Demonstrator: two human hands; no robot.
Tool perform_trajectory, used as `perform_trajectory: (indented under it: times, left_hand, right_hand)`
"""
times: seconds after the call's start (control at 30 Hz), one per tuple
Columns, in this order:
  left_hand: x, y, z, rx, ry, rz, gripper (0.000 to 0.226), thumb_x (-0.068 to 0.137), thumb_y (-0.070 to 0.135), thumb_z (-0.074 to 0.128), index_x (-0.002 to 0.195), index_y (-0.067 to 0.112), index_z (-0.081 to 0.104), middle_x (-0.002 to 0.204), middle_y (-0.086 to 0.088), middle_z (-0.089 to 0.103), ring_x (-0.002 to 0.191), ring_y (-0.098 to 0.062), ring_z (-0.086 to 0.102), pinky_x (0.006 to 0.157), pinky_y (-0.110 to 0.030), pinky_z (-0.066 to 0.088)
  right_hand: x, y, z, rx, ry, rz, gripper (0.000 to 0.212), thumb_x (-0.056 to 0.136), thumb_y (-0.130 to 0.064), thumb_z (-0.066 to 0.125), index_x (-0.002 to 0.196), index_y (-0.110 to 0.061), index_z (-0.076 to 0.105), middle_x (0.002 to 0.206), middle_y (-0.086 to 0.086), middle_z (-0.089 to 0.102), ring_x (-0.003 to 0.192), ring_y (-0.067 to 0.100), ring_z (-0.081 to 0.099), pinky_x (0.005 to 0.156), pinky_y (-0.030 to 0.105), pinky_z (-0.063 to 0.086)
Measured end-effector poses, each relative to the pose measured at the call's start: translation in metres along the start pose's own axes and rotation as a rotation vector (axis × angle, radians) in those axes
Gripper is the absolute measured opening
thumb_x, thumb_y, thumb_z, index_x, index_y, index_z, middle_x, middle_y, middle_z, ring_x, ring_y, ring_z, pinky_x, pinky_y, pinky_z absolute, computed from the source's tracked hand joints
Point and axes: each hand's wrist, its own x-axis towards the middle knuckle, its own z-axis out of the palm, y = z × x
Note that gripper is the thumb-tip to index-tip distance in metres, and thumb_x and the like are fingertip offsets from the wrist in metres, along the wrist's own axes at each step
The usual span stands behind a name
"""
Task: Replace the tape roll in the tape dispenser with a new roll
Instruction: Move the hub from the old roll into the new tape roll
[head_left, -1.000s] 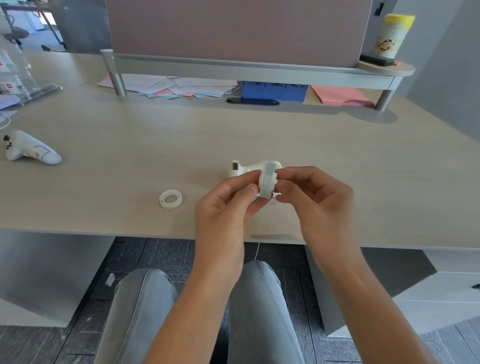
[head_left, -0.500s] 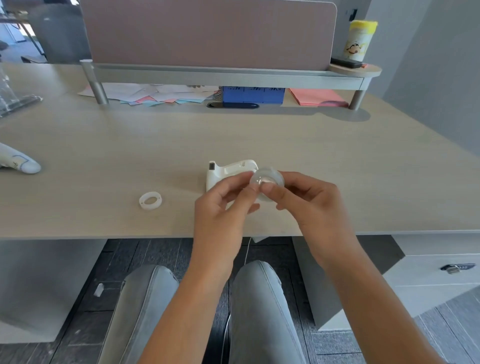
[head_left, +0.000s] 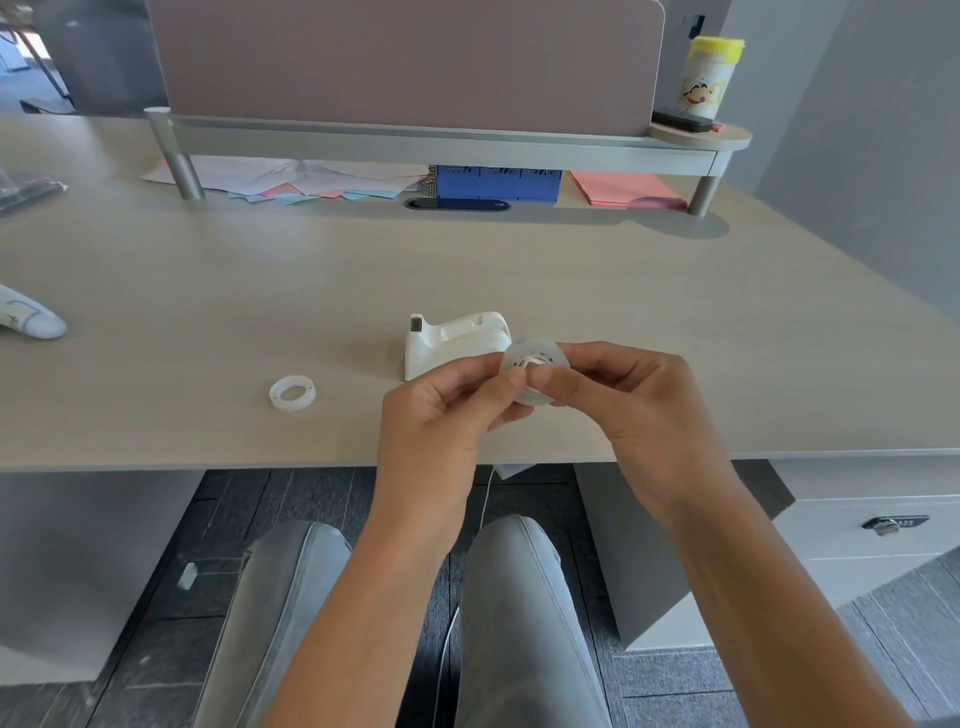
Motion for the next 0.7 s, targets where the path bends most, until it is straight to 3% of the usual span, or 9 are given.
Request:
perform_trajectory:
  times: [0.13, 0.27, 0.5, 0.63, 0.7]
  left_hand:
    - [0.003, -0.001, -0.003, 0.009, 0.016, -0.005, 0.015, 0.084, 0.011, 0.078, 0.099, 0.009, 0.083, 0.097, -0.013, 0.083, 0.087, -0.024, 0.078, 0.094, -0.048, 0.061]
    - [0.006, 0.0, -0.009, -0.03, -0.027, -0.023, 0.022, 0.08, 0.021, 0.077, 0.096, 0.007, 0.083, 0.097, -0.014, 0.083, 0.09, -0.025, 0.077, 0.086, -0.042, 0.062]
    - [0.012, -0.005, -0.012, -0.048, -0.01, -0.027, 0.022, 0.077, 0.02, 0.076, 0.093, 0.006, 0.082, 0.091, -0.01, 0.083, 0.084, -0.02, 0.076, 0.076, -0.033, 0.062]
    - [0.012, -0.009, -0.01, -0.028, 0.013, -0.014, 0.011, 0.087, 0.011, 0.074, 0.093, 0.01, 0.083, 0.091, -0.009, 0.083, 0.082, -0.018, 0.076, 0.079, -0.037, 0.062]
    - [0.013, -0.011, -0.009, 0.009, 0.049, -0.016, 0.012, 0.09, 0.01, 0.073, 0.097, 0.01, 0.083, 0.092, -0.01, 0.083, 0.082, -0.018, 0.077, 0.085, -0.04, 0.062]
  right_hand:
    - [0.003, 0.002, 0.003, -0.002, -0.003, 0.006, 0.021, 0.082, -0.015, 0.085, 0.102, -0.009, 0.084, 0.097, 0.005, 0.086, 0.092, 0.015, 0.08, 0.087, 0.023, 0.059]
    - [0.007, 0.003, 0.004, 0.008, -0.027, 0.009, 0.022, 0.08, -0.015, 0.086, 0.1, -0.007, 0.084, 0.097, 0.008, 0.085, 0.093, 0.019, 0.08, 0.091, 0.026, 0.061]
    - [0.012, 0.004, 0.004, 0.011, -0.084, 0.012, 0.02, 0.081, -0.011, 0.085, 0.1, -0.006, 0.084, 0.097, 0.009, 0.085, 0.096, 0.022, 0.081, 0.091, 0.024, 0.061]
    - [0.016, 0.008, 0.002, 0.018, -0.089, 0.02, 0.02, 0.081, -0.01, 0.085, 0.1, -0.005, 0.083, 0.097, 0.01, 0.085, 0.097, 0.027, 0.081, 0.093, 0.028, 0.062]
    - [0.019, 0.011, 0.003, -0.01, -0.089, 0.016, 0.019, 0.083, -0.012, 0.085, 0.101, -0.007, 0.083, 0.095, 0.006, 0.085, 0.092, 0.021, 0.081, 0.088, 0.025, 0.062]
